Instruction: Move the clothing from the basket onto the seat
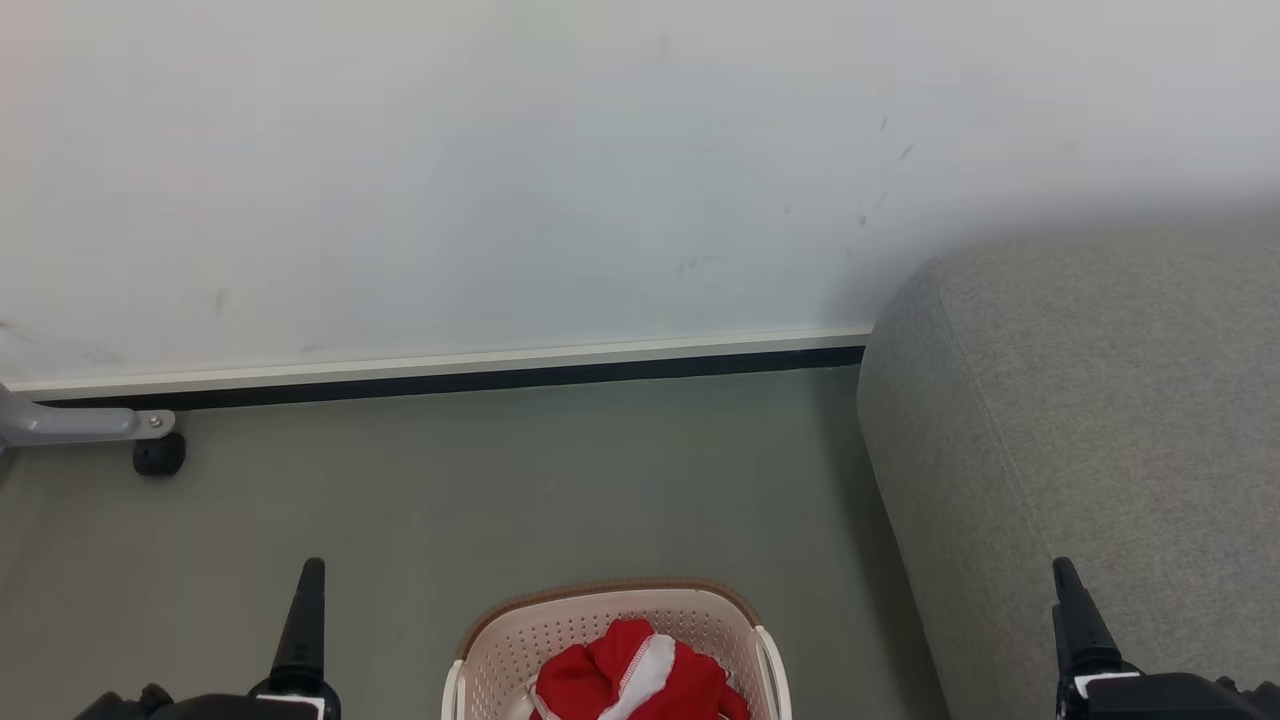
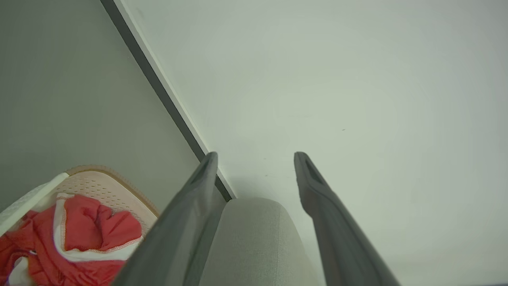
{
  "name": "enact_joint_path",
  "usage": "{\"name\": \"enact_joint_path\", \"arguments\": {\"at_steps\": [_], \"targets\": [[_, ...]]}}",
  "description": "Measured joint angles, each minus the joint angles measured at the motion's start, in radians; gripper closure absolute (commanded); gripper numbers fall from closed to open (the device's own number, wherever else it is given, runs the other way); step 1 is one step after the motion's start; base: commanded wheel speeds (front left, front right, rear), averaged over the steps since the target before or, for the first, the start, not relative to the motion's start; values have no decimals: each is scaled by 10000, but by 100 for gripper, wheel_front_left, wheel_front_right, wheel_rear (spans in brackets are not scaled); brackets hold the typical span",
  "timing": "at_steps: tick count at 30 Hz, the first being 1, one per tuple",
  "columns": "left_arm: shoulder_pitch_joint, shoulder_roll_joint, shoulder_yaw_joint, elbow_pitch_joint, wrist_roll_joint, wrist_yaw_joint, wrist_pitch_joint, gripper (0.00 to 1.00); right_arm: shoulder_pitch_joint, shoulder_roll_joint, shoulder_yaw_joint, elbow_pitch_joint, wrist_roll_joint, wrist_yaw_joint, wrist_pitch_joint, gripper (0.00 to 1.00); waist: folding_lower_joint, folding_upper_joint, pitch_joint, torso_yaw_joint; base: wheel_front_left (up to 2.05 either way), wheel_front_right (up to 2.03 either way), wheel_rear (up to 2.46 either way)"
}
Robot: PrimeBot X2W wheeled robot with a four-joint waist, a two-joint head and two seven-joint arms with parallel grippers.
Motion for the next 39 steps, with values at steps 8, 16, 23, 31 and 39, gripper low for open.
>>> {"name": "enact_joint_path", "arguments": {"at_steps": [8,16,23,31,39], "targets": [[43,82,-288,-293,1319,176,-247,0,3,-31,382,-221,-1298,-182,-255,0,0,0,-47,-18,0,0,0],[201,353,-633,-447,2855,343,-520,0,13,-157,794,-343,-2556,-359,-520,0,0,1,-100,-32,0,0,0],[350,545,-871,-558,4082,514,-727,0,152,-247,1195,-395,-3568,-487,-706,0,0,1,-157,-42,0,0,0],[521,667,-1003,-635,5112,642,-955,0,174,-347,1551,-368,-4497,-652,-965,0,0,1,-229,-52,0,0,0],[867,811,-1174,-706,6546,878,-1248,0,274,-414,1979,-330,-5730,-838,-1248,0,0,0,-356,-75,0,0,0]]}}
